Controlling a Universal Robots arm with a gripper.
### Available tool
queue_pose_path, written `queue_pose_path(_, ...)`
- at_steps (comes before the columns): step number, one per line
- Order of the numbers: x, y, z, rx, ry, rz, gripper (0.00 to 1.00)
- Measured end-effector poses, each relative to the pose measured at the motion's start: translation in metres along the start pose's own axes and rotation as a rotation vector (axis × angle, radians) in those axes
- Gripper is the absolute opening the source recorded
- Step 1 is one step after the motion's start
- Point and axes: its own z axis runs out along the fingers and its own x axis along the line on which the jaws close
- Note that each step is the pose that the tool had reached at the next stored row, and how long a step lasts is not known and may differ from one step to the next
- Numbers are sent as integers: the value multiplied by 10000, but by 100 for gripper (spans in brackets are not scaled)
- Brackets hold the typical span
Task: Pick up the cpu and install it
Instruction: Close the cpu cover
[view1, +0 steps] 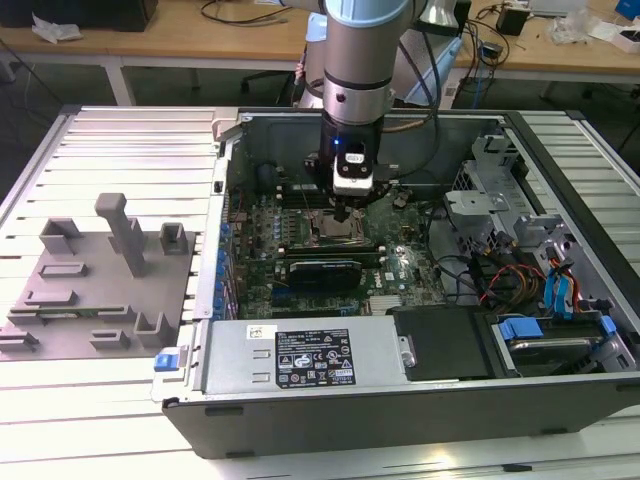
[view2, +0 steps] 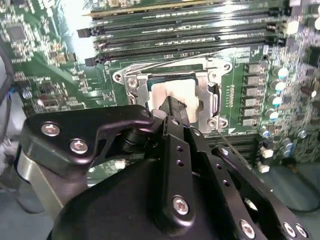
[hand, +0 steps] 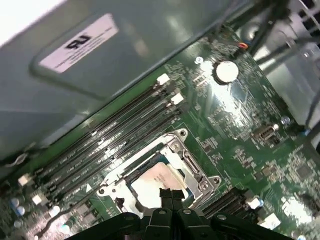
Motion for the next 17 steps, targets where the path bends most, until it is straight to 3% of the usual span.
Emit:
queue_pose_path(2, 0, 0, 1, -27, -12, -1003, 11)
queue_pose_path(6, 0, 0, 5, -65, -31, -2457, 11)
queue_pose_path(12, 0, 0, 9, -102, -50, -3874, 11)
queue_pose_path(14, 0, 0, 14, -124, -60, -4702, 11)
queue_pose_path(15, 0, 0, 18, -125, -67, -5407, 11)
queue_pose_path(17, 1, 0, 24, -54, -12, -5504, 11)
